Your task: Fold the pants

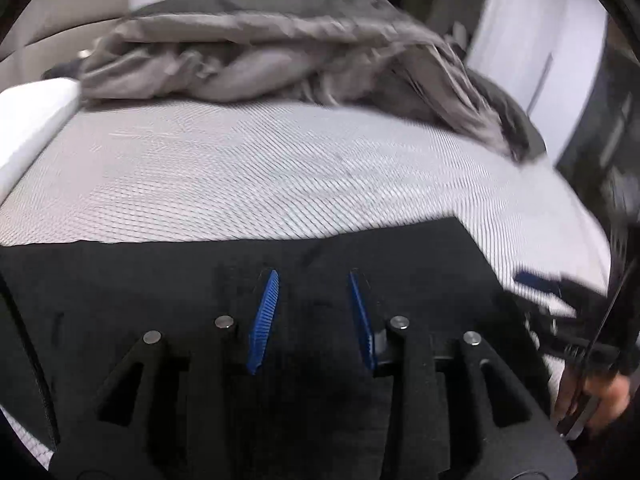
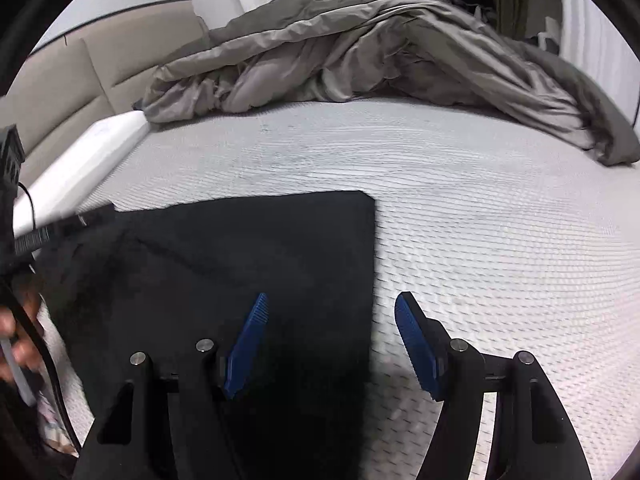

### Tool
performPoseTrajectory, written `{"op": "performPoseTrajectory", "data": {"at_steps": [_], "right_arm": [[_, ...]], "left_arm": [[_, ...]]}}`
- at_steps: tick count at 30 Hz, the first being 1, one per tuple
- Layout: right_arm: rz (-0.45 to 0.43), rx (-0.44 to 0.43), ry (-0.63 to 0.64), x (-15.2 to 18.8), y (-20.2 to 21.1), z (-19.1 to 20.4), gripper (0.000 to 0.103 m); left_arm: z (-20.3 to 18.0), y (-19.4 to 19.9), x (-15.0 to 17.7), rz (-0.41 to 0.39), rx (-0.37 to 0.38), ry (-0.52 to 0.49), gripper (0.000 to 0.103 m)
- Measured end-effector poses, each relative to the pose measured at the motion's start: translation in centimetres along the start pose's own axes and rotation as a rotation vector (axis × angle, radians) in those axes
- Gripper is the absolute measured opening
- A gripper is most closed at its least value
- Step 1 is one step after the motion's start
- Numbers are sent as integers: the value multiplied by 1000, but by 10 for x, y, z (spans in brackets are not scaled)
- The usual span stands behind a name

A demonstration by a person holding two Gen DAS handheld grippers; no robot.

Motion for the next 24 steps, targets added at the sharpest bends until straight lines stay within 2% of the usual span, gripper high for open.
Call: {"op": "performPoseTrajectory", "data": {"at_steps": [3, 4, 8, 10, 12, 14, 16, 18, 20, 23, 24], "right_arm": [[16, -79, -13, -11, -21, 13, 67], [22, -86, -17, -13, -26, 17, 67], [98, -94, 43, -20, -60, 47, 63], [118, -94, 115, -22, -74, 63, 63], [132, -36, 184, -21, -85, 66, 61], [135, 64, 206, -19, -86, 51, 58], [124, 203, 170, -18, -81, 23, 59], [126, 300, 128, -17, -76, 1, 60], [94, 225, 40, -17, -65, -13, 59], [-17, 215, 28, -26, -39, -10, 55], [-53, 176, 34, -30, -30, -3, 55]], "left_arm": [[4, -31, 9, 99, 21, 25, 29], [8, -38, 13, 118, 23, 39, 20], [21, -44, 15, 136, 63, 60, 14], [29, -46, 14, 141, 56, 57, 4], [38, -46, 16, 148, 87, 84, 3], [40, -47, 17, 150, 105, 85, 1], [39, -51, 16, 149, 100, 66, 1], [37, -52, 16, 143, 88, 62, 1], [32, -47, 14, 140, 76, 48, 1], [25, -24, 3, 83, 68, 30, 2], [22, -17, -2, 56, 70, 27, 2]]}}
Point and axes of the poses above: each gripper's, at about its wrist camera, not at the fingertips, and y roughly against the way its jaws point, z to its left, x to its underside, the point moved 3 cm from there along -y, roughly the way its jaws point, and after that the axes turned 1 degree about y, right-handed, at the moved point
